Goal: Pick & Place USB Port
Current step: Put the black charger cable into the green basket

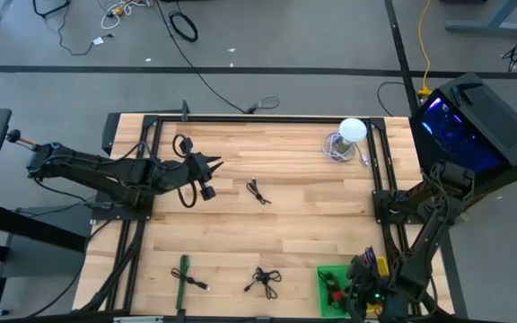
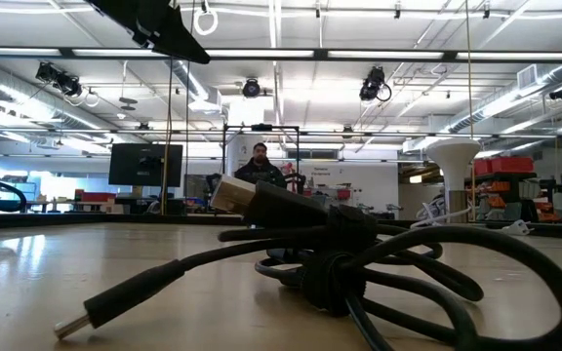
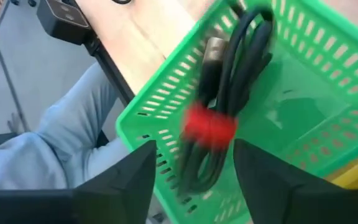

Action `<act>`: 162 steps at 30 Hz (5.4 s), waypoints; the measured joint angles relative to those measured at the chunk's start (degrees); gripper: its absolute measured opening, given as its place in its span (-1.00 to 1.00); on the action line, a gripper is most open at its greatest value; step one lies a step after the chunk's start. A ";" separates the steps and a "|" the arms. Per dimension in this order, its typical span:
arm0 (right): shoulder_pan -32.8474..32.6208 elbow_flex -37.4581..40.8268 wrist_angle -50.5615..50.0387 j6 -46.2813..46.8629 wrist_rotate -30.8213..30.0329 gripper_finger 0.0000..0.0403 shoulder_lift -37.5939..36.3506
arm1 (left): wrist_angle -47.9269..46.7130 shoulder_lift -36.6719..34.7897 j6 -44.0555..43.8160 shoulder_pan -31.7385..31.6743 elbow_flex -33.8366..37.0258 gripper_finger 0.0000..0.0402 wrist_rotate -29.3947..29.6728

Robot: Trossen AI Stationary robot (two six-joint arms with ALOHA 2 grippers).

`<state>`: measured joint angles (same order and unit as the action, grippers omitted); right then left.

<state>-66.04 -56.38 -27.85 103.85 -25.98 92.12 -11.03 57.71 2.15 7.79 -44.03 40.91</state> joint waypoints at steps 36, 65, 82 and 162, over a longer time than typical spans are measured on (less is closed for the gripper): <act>35.59 0.04 -9.11 -57.65 -10.60 -0.13 -15.96 | 8.11 20.84 4.44 -6.77 0.01 -0.64 -20.28; 37.20 0.04 -6.68 -64.58 -10.64 -0.14 -15.92 | -4.49 52.33 22.95 -10.27 -22.18 0.00 -27.66; 37.20 0.04 -5.72 -65.75 -10.64 -0.14 -15.91 | -7.99 52.33 19.47 -14.45 -22.05 -0.84 -34.00; 55.90 0.07 49.01 -101.50 1.52 -0.90 -5.40 | 63.71 19.76 5.04 0.12 14.45 -0.47 -25.90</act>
<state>-10.15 -56.31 21.16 2.35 -24.46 86.71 52.68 77.48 7.20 7.91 -29.58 15.00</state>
